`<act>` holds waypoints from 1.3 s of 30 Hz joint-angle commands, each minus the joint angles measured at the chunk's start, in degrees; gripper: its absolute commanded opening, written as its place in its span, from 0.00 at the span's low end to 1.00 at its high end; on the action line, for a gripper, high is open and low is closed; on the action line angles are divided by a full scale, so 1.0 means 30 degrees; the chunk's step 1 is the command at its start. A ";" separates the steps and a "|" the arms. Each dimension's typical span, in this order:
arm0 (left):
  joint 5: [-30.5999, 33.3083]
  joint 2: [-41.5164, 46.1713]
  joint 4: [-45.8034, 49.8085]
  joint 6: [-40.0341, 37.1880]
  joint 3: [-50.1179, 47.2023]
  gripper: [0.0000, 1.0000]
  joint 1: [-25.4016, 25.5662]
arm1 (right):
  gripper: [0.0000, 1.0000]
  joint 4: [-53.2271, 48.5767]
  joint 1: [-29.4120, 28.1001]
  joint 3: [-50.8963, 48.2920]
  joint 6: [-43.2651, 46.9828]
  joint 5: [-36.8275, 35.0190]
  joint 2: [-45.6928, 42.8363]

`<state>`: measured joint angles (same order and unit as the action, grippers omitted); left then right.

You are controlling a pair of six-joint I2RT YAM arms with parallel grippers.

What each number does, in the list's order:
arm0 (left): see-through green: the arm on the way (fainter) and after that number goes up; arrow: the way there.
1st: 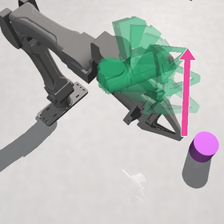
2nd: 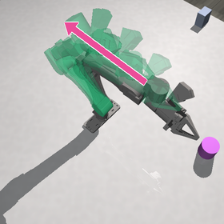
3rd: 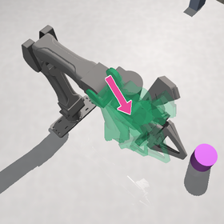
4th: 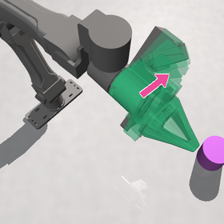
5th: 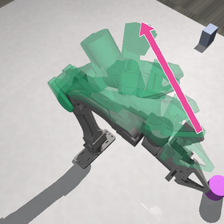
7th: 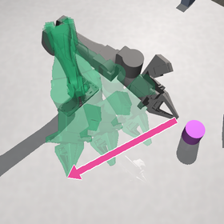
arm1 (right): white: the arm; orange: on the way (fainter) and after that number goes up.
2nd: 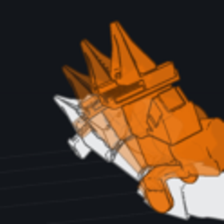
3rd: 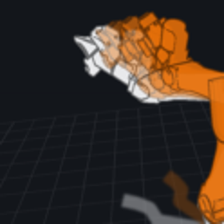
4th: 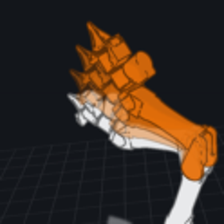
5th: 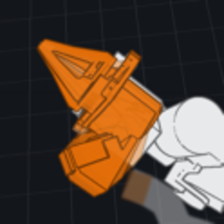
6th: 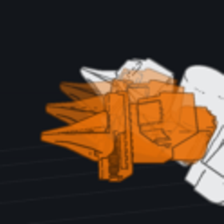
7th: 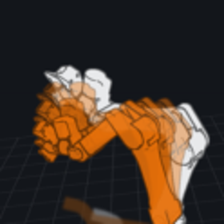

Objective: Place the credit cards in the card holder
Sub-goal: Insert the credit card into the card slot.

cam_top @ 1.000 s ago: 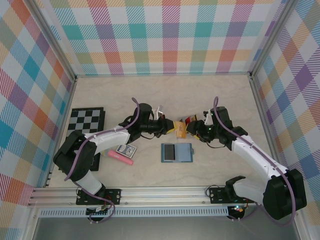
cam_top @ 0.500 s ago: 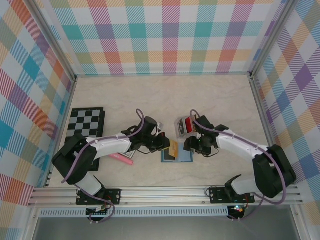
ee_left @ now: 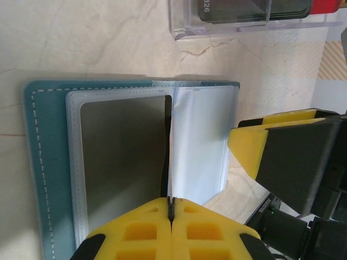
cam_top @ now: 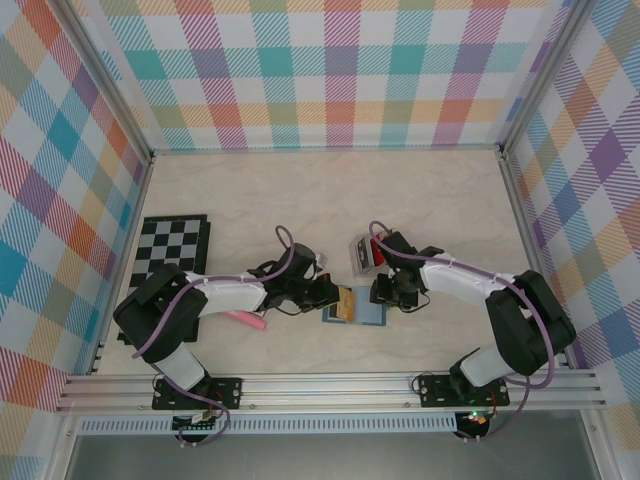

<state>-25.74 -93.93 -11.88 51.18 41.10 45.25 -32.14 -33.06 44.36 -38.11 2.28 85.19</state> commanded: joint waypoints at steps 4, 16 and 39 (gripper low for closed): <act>0.0222 -0.0214 -0.1487 -0.0010 -0.0458 0.00 0.0406 | 0.34 0.0327 -0.0066 -0.0343 -0.0113 -0.0359 0.0278; -0.0083 -0.0755 -0.2233 -0.0493 -0.0359 0.00 0.0512 | 0.18 0.0549 -0.0068 -0.0518 -0.0084 -0.0380 0.0612; 0.1098 -0.1122 -0.2122 -0.1418 -0.0214 0.00 0.0545 | 0.17 0.0725 -0.0055 -0.0694 0.0018 -0.0163 0.0667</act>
<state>-22.44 -95.55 -16.64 46.92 40.21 46.13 -30.98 -33.06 43.77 -38.30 1.48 86.02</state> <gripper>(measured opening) 0.039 0.175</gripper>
